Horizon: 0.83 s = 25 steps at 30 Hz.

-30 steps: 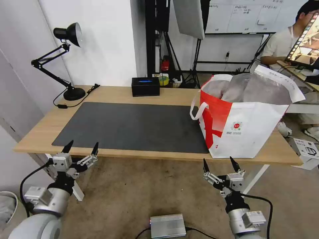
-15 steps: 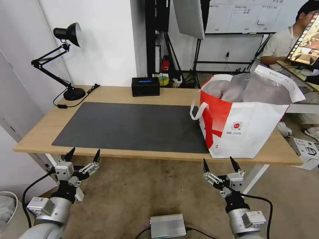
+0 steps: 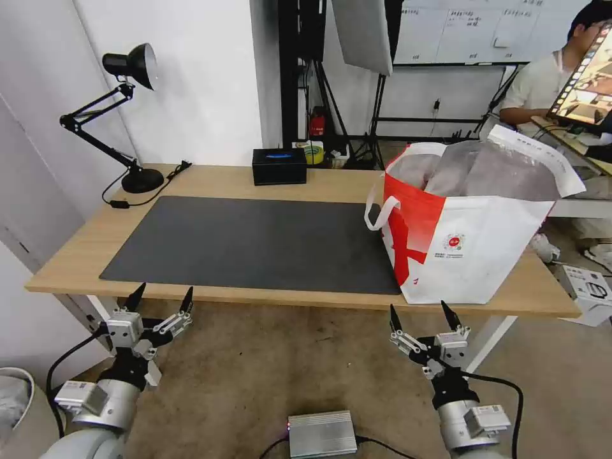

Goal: Pick up the trash from the table and place it into the takeout bag.

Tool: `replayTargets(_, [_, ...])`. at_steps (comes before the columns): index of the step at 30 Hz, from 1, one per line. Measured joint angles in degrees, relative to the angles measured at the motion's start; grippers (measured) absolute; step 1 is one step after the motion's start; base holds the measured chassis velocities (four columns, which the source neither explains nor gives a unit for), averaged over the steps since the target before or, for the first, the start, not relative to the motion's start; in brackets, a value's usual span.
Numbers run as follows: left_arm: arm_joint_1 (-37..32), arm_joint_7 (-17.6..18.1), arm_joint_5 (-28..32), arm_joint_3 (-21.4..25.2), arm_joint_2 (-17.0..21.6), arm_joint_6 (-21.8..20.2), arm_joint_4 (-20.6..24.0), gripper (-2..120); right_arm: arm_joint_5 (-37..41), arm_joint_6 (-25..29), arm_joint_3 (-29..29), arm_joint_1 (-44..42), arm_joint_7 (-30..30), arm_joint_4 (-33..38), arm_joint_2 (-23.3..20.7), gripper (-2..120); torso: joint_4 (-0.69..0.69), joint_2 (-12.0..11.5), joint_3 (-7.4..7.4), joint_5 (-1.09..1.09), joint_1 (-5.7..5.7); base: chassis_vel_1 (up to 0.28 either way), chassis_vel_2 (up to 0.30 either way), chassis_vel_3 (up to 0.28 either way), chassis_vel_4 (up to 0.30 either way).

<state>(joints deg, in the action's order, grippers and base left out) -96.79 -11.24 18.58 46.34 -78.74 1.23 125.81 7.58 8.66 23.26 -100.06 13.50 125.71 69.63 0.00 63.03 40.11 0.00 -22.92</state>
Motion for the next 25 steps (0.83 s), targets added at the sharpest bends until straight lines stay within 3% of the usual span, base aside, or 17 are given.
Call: replayTargets(25, [0.0,0.1,0.0,0.0,0.1,0.0,0.0,100,0.0,0.0,0.0,0.0,0.0,0.0,0.0,100,0.00,0.0,0.00,0.00,0.00,0.000,0.000,0.000,0.000])
